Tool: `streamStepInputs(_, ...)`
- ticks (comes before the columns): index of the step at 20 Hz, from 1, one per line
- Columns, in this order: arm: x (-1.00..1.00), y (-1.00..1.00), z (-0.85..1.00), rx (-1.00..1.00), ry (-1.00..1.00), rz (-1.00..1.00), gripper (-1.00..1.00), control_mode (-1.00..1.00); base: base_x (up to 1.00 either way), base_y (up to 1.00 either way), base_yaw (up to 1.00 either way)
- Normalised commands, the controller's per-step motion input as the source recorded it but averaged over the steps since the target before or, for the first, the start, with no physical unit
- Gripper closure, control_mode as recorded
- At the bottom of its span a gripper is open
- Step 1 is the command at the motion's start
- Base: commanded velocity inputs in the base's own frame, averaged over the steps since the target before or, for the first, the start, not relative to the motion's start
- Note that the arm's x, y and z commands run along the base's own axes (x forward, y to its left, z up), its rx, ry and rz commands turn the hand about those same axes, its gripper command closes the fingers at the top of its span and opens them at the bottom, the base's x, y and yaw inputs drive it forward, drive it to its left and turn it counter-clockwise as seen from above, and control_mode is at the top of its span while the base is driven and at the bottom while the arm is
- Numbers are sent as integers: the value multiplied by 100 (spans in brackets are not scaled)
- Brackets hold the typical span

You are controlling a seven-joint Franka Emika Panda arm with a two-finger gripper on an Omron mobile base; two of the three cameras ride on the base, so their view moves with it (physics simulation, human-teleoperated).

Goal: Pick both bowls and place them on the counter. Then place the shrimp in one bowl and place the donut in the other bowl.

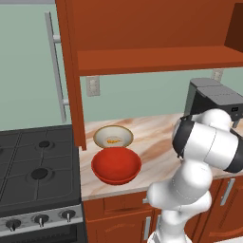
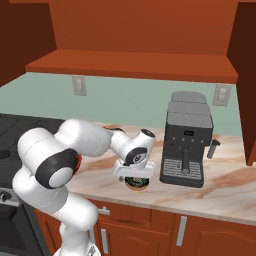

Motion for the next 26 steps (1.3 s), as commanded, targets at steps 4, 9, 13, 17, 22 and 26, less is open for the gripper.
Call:
streamStepInputs(4, -6, 51, -30, -2, 1, -22, 100, -100, 0, 0, 0)
streamStepInputs(9, -24, 37, -4, -9, 0, -20, 100, -100, 0, 0, 0)
streamStepInputs(13, -19, 48, 11, -19, 0, -18, 100, -100, 0, 0, 0)
streamStepInputs(17, -11, 40, 19, -16, 0, -16, 100, -100, 0, 0, 0)
streamStepInputs(22, -9, 39, 35, -8, 1, -13, 100, -100, 0, 0, 0)
streamStepInputs(26, -2, 34, 48, -4, 4, -9, 100, -100, 0, 0, 0)
